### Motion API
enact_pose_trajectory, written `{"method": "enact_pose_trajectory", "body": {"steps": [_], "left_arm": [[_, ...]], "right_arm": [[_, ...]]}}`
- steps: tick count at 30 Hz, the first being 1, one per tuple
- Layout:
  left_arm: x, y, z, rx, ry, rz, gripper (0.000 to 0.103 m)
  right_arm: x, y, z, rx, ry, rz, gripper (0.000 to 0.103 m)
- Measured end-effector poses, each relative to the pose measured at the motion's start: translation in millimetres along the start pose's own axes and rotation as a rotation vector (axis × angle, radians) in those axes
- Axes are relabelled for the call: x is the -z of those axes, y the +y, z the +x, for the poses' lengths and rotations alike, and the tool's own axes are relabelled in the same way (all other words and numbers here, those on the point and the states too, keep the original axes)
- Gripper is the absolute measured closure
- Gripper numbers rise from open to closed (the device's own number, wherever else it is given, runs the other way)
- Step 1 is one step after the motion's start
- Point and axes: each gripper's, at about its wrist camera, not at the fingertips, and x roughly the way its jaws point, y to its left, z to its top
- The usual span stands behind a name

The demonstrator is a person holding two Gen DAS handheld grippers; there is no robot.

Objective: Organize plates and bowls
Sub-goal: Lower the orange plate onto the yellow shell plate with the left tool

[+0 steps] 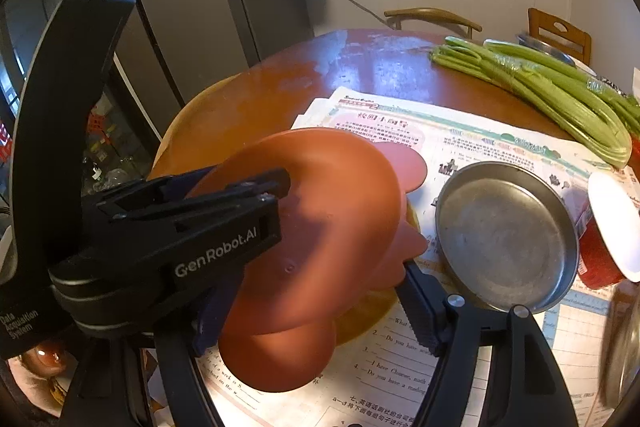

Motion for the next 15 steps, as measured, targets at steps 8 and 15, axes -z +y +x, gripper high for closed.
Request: {"method": "enact_pose_trajectory", "body": {"steps": [8, 15], "left_arm": [[-1.7, -0.8, 9.2, -0.006, 0.02, 0.005, 0.049], [0.1, -0.1, 15.9, 0.0, 0.037, 0.01, 0.049]], "right_arm": [[0.1, -4.6, 8.6, -0.013, 0.023, 0.013, 0.028], [2.5, -3.7, 12.6, -0.008, 0.028, 0.011, 0.028]]}}
